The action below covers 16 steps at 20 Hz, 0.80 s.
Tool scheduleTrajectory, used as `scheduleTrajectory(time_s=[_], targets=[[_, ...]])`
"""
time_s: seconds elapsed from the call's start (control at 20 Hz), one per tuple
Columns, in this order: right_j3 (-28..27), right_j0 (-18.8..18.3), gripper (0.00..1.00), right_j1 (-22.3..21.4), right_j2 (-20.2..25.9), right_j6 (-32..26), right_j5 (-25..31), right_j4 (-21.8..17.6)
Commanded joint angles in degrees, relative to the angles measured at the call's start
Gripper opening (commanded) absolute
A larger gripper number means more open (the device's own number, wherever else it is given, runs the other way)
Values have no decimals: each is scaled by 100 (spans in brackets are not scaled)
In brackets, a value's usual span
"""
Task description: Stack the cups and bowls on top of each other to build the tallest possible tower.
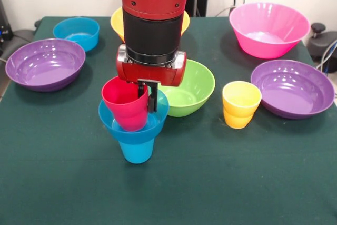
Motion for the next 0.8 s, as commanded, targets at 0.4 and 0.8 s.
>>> scheduleTrajectory(time_s=[0.4, 0.8], targets=[[140, 243, 0, 4, -268, 479, -450, 29], [122, 276, 0, 24, -359, 464, -441, 137]])
